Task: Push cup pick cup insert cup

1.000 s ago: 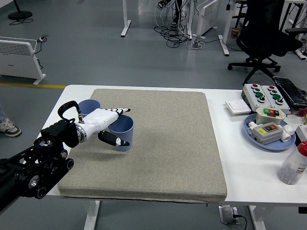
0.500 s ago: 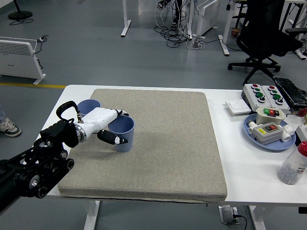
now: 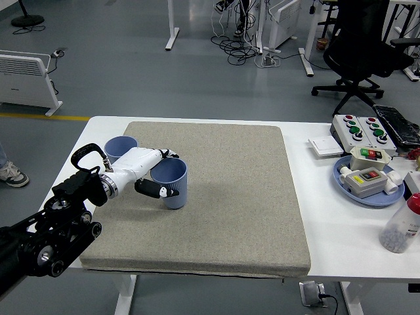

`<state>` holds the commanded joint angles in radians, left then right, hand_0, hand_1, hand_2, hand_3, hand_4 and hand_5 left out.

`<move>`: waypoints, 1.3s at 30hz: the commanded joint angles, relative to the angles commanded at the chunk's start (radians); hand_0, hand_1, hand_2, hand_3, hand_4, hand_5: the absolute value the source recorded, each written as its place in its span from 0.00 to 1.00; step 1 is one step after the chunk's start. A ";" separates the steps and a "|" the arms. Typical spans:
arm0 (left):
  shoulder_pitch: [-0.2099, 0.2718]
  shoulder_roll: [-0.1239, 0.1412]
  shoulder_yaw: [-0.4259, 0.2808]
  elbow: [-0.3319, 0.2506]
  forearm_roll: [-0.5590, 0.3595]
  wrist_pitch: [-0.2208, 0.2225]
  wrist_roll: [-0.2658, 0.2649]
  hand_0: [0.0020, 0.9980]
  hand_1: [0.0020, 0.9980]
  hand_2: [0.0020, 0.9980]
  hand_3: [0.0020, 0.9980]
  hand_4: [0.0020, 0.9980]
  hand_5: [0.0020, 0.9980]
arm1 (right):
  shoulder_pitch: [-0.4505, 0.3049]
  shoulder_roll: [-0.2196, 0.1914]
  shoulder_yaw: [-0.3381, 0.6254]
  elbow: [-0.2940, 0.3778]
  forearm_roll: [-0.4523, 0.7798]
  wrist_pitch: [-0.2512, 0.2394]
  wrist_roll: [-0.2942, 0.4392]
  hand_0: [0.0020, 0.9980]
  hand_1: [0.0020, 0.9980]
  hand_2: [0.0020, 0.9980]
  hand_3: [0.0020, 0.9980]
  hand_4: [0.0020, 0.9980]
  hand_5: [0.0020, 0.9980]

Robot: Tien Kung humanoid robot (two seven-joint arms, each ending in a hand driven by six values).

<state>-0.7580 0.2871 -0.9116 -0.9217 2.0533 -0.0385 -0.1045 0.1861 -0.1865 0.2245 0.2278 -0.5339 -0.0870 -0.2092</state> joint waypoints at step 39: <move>-0.152 0.134 -0.185 0.077 0.086 -0.069 0.011 0.33 0.49 0.46 0.50 0.65 0.28 | 0.006 0.000 0.002 0.000 0.002 0.003 0.000 0.73 0.67 0.69 0.59 0.16 0.38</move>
<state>-0.9102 0.4209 -1.0963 -0.8451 2.1397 -0.1073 -0.0933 0.1916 -0.1861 0.2260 0.2280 -0.5318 -0.0844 -0.2095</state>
